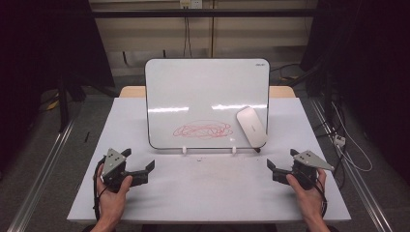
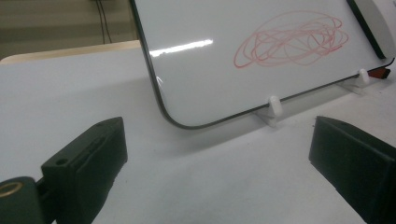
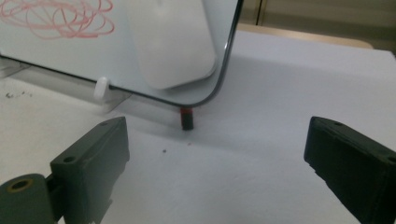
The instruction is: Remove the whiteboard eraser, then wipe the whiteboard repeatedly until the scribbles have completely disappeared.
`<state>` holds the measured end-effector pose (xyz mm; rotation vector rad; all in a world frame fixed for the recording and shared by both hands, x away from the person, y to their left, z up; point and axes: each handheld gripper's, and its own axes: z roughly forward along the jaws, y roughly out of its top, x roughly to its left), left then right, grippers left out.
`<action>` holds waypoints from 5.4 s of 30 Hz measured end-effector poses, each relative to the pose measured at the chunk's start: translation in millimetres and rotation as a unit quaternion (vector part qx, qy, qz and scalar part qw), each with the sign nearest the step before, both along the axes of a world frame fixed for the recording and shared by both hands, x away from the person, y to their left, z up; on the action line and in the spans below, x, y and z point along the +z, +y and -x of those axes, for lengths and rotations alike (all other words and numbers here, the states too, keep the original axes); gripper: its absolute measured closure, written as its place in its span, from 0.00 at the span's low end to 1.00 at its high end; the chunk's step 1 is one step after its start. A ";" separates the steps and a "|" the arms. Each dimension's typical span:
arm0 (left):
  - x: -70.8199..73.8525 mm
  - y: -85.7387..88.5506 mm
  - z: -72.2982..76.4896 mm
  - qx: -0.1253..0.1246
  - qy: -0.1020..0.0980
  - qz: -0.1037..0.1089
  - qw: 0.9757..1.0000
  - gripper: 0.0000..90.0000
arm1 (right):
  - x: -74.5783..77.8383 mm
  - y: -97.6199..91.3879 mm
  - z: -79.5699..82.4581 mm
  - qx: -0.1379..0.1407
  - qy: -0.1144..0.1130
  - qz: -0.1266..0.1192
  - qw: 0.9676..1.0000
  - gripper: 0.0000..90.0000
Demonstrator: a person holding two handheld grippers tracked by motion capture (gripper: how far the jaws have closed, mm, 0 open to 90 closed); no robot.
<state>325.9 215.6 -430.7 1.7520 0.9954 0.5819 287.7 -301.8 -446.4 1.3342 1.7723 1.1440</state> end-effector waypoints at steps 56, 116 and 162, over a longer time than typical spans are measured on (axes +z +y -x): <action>-1.7 4.6 -0.5 0.010 0.029 -0.010 0.999 0.05 | 55.3 57.4 -51.6 0.036 0.011 0.076 0.996 0.13; -1.5 3.4 -1.4 0.000 0.026 -0.019 0.999 0.05 | 45.5 75.4 -102.1 0.026 0.062 0.107 0.992 0.35; -5.1 5.7 -4.4 0.002 0.033 -0.023 0.999 0.05 | 66.7 95.3 -66.5 0.099 -0.008 0.085 0.991 0.35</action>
